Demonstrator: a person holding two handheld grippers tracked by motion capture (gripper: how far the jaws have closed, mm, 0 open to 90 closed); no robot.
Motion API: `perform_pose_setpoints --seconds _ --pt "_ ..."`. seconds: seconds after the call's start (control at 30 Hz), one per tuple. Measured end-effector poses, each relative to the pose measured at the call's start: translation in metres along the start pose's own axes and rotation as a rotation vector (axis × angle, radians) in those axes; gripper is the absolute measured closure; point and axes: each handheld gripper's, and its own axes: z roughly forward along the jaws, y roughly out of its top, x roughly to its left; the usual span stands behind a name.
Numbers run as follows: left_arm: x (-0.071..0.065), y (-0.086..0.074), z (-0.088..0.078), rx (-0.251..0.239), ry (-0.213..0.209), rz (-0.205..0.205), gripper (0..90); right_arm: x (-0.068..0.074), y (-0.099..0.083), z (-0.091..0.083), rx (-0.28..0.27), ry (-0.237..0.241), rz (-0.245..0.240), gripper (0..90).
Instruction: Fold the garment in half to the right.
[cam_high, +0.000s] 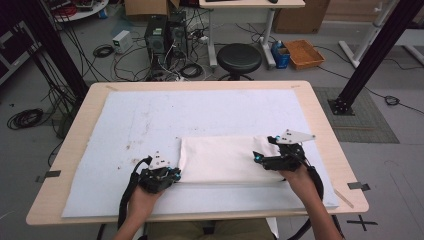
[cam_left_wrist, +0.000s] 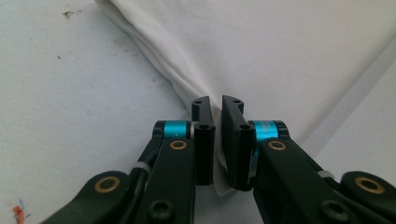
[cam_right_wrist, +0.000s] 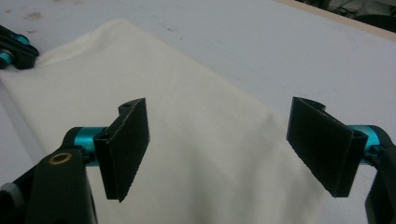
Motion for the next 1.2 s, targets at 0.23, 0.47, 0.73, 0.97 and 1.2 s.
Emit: perform_pose_setpoints --seconds 0.23,0.47,0.73,0.97,1.2 --pt "0.003 -0.001 0.000 -0.002 -0.017 -0.024 83.1 0.013 0.042 0.031 -0.013 0.043 -0.028 21.1" --pt "0.004 0.000 0.000 -0.001 -0.028 -0.059 83.0 0.036 0.089 0.085 0.057 0.094 -0.101 21.1" --pt "0.008 -0.001 0.000 -0.002 -0.048 -0.075 82.5 0.067 0.120 0.158 0.155 0.119 -0.144 20.4" --pt "0.008 -0.001 0.000 -0.006 -0.054 -0.079 82.2 0.078 0.119 0.198 0.274 0.123 -0.141 20.5" --pt "0.009 -0.001 0.000 -0.004 -0.053 -0.082 82.3 0.089 0.113 0.224 0.371 0.151 -0.180 36.9"
